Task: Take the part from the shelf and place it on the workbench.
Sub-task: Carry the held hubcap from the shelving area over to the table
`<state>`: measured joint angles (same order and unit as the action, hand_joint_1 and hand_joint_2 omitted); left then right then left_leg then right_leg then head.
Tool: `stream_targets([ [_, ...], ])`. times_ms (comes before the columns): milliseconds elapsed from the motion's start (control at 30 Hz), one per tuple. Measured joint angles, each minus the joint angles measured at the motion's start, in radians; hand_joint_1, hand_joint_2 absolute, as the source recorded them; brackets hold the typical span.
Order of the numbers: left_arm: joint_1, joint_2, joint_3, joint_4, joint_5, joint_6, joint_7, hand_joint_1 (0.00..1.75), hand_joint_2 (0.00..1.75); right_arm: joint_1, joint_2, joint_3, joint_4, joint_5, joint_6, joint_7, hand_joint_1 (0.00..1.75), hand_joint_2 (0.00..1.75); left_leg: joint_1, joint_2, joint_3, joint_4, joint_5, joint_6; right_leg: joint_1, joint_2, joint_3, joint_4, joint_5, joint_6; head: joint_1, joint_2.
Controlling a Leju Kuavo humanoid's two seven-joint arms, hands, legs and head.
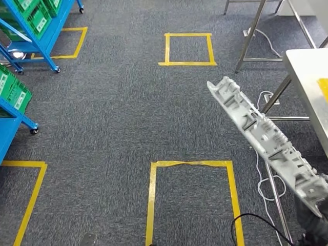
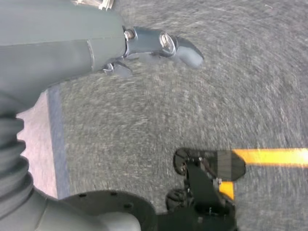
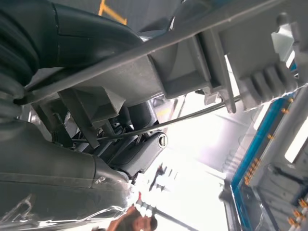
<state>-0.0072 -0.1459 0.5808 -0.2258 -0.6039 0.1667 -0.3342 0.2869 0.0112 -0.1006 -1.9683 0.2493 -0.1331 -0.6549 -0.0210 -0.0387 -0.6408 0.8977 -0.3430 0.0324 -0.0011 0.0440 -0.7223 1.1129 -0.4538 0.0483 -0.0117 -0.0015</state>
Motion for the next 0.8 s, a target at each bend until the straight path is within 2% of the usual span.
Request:
stream_targets([
  [33, -0.001, -0.002, -0.006, 0.001, -0.015, -0.001, -0.005, 0.0, 1.75, 0.017, 0.002, -0.018, -0.01, -0.005, 0.008, -0.003, 1.75, 1.75, 0.003, 0.01, 0.002, 0.003, -0.008, -0.004, -0.005, -0.016, -0.062, 0.078, -0.007, 0.009, 0.003, 0.0],
  [67, -0.002, -0.003, -0.012, 0.002, -0.027, -0.002, -0.009, 0.0, 1.75, 0.034, 0.004, -0.041, -0.021, -0.011, 0.021, -0.008, 1.75, 1.75, 0.007, 0.02, 0.005, 0.009, -0.019, -0.011, -0.013, -0.023, -0.122, 0.144, -0.005, 0.017, 0.004, 0.0],
  [100, -0.003, -0.006, -0.018, 0.003, -0.036, -0.004, -0.012, 0.0, 1.75, 0.05, 0.008, -0.066, -0.032, -0.016, 0.035, -0.012, 1.75, 1.75, 0.013, 0.031, 0.011, 0.015, -0.03, -0.018, -0.02, -0.026, -0.166, 0.178, 0.011, 0.024, 0.004, 0.0],
  [133, -0.004, -0.007, -0.023, 0.004, -0.044, -0.005, -0.014, 0.0, 1.75, 0.064, 0.012, -0.092, -0.043, -0.019, 0.048, -0.016, 1.75, 1.75, 0.019, 0.041, 0.019, 0.022, -0.044, -0.026, -0.027, -0.03, -0.186, 0.169, 0.042, 0.033, 0.005, 0.0],
  [167, -0.005, -0.009, -0.029, 0.004, -0.05, -0.006, -0.017, 0.0, 1.75, 0.077, 0.016, -0.116, -0.055, -0.021, 0.059, -0.02, 1.75, 1.75, 0.027, 0.051, 0.029, 0.03, -0.059, -0.035, -0.035, -0.039, -0.18, 0.118, 0.085, 0.043, 0.005, 0.0],
  [200, -0.006, -0.009, -0.033, 0.005, -0.055, -0.007, -0.019, 0.0, 1.75, 0.086, 0.021, -0.136, -0.067, -0.021, 0.069, -0.021, 1.75, 1.75, 0.032, 0.061, 0.04, 0.04, -0.076, -0.047, -0.042, -0.06, -0.152, 0.041, 0.131, 0.057, 0.005, 0.0],
  [233, -0.006, -0.007, -0.036, 0.005, -0.059, -0.008, -0.02, 0.0, 1.75, 0.091, 0.026, -0.153, -0.078, -0.02, 0.077, -0.023, 1.75, 1.75, 0.035, 0.069, 0.051, 0.053, -0.096, -0.06, -0.047, -0.09, -0.117, -0.03, 0.163, 0.068, 0.01, 0.0],
  [267, -0.005, -0.006, -0.039, 0.005, -0.062, -0.007, -0.022, 0.0, 1.75, 0.092, 0.032, -0.165, -0.086, -0.019, 0.084, -0.023, 1.75, 1.75, 0.036, 0.076, 0.062, 0.063, -0.115, -0.071, -0.05, -0.111, -0.089, -0.079, 0.178, 0.068, 0.012, 0.0],
  [300, -0.005, -0.005, -0.042, 0.006, -0.065, -0.007, -0.024, 0.0, 1.75, 0.092, 0.038, -0.175, -0.093, -0.018, 0.09, -0.022, 1.75, 1.75, 0.035, 0.083, 0.073, 0.071, -0.132, -0.081, -0.051, -0.124, -0.072, -0.099, 0.177, 0.059, 0.011, 0.0],
  [333, -0.006, -0.005, -0.045, 0.007, -0.067, -0.006, -0.025, 0.0, 1.75, 0.094, 0.044, -0.185, -0.099, -0.016, 0.095, -0.021, 1.75, 1.75, 0.035, 0.09, 0.084, 0.074, -0.145, -0.089, -0.047, -0.12, -0.07, -0.093, 0.164, 0.043, 0.008, 0.0],
  [367, -0.008, -0.009, -0.049, 0.007, -0.069, -0.005, -0.026, 0.0, 1.75, 0.098, 0.05, -0.194, -0.107, -0.015, 0.099, -0.021, 1.75, 1.75, 0.037, 0.098, 0.096, 0.072, -0.157, -0.096, -0.045, -0.102, -0.072, -0.082, 0.151, 0.021, 0.001, 0.0],
  [433, -0.013, -0.014, -0.055, 0.008, -0.07, -0.005, -0.027, 0.0, 1.75, 0.112, 0.059, -0.211, -0.122, -0.013, 0.102, -0.021, 1.75, 1.75, 0.045, 0.098, 0.1, 0.094, -0.169, -0.105, -0.039, -0.066, -0.067, -0.071, 0.124, -0.007, -0.006, 0.0],
  [467, -0.015, -0.016, -0.056, 0.008, -0.071, -0.004, -0.027, 0.0, 1.75, 0.117, 0.063, -0.218, -0.127, -0.013, 0.102, -0.021, 1.75, 1.75, 0.047, 0.089, 0.079, 0.136, -0.181, -0.103, -0.037, -0.049, -0.059, -0.07, 0.113, -0.018, -0.009, 0.0],
  [500, -0.016, -0.018, -0.058, 0.008, -0.071, -0.004, -0.027, 0.0, 1.75, 0.12, 0.066, -0.223, -0.132, -0.013, 0.102, -0.021, 1.75, 1.75, 0.047, 0.074, 0.037, 0.205, -0.198, -0.099, -0.034, -0.032, -0.051, -0.07, 0.104, -0.028, -0.012, 0.0],
  [567, -0.014, -0.02, -0.059, 0.01, -0.072, -0.004, -0.027, 0.0, 1.75, 0.122, 0.071, -0.229, -0.136, -0.012, 0.103, -0.021, 1.75, 1.75, 0.041, 0.055, -0.084, 0.37, -0.237, -0.087, -0.025, 0.0, -0.032, -0.069, 0.09, -0.042, -0.016, 0.0],
  [600, -0.014, -0.02, -0.059, 0.01, -0.072, -0.005, -0.027, 0.0, 1.75, 0.123, 0.072, -0.231, -0.138, -0.012, 0.103, -0.021, 1.75, 1.75, 0.036, 0.05, -0.136, 0.421, -0.235, -0.08, -0.02, 0.017, -0.021, -0.069, 0.082, -0.046, -0.017, 0.0],
  [633, -0.014, -0.021, -0.059, 0.011, -0.072, -0.005, -0.027, 0.0, 1.75, 0.126, 0.073, -0.233, -0.139, -0.012, 0.104, -0.021, 1.75, 1.75, 0.032, 0.046, -0.168, 0.433, -0.212, -0.072, -0.016, 0.033, -0.007, -0.069, 0.073, -0.048, -0.016, 0.0],
  [667, -0.015, -0.021, -0.06, 0.011, -0.072, -0.004, -0.027, 0.0, 1.75, 0.128, 0.075, -0.234, -0.14, -0.011, 0.105, -0.021, 1.75, 1.75, 0.027, 0.041, -0.174, 0.401, -0.169, -0.064, -0.013, 0.048, 0.009, -0.069, 0.064, -0.048, -0.016, 0.0],
  [700, -0.017, -0.021, -0.06, 0.011, -0.072, -0.004, -0.027, 0.0, 1.75, 0.13, 0.077, -0.236, -0.142, -0.011, 0.106, -0.021, 1.75, 1.75, 0.022, 0.031, -0.157, 0.336, -0.115, -0.055, -0.012, 0.063, 0.027, -0.069, 0.054, -0.047, -0.016, 0.0],
  [733, -0.018, -0.021, -0.06, 0.011, -0.072, -0.003, -0.027, 0.0, 1.75, 0.131, 0.079, -0.239, -0.144, -0.01, 0.108, -0.022, 1.75, 1.75, 0.019, 0.008, -0.128, 0.258, -0.065, -0.047, -0.012, 0.075, 0.043, -0.069, 0.042, -0.045, -0.016, 0.0],
  [767, -0.018, -0.02, -0.06, 0.011, -0.072, -0.003, -0.028, 0.0, 1.75, 0.13, 0.081, -0.241, -0.146, -0.008, 0.111, -0.022, 1.75, 1.75, 0.017, -0.015, -0.095, 0.183, -0.034, -0.042, -0.011, 0.089, 0.059, -0.068, 0.029, -0.041, -0.017, 0.0],
  [800, -0.019, -0.02, -0.06, 0.011, -0.073, -0.002, -0.029, 0.0, 1.75, 0.131, 0.083, -0.244, -0.149, -0.006, 0.115, -0.023, 1.75, 1.75, 0.015, -0.033, -0.065, 0.129, -0.022, -0.04, -0.011, 0.101, 0.072, -0.07, 0.014, -0.038, -0.017, 0.0],
])
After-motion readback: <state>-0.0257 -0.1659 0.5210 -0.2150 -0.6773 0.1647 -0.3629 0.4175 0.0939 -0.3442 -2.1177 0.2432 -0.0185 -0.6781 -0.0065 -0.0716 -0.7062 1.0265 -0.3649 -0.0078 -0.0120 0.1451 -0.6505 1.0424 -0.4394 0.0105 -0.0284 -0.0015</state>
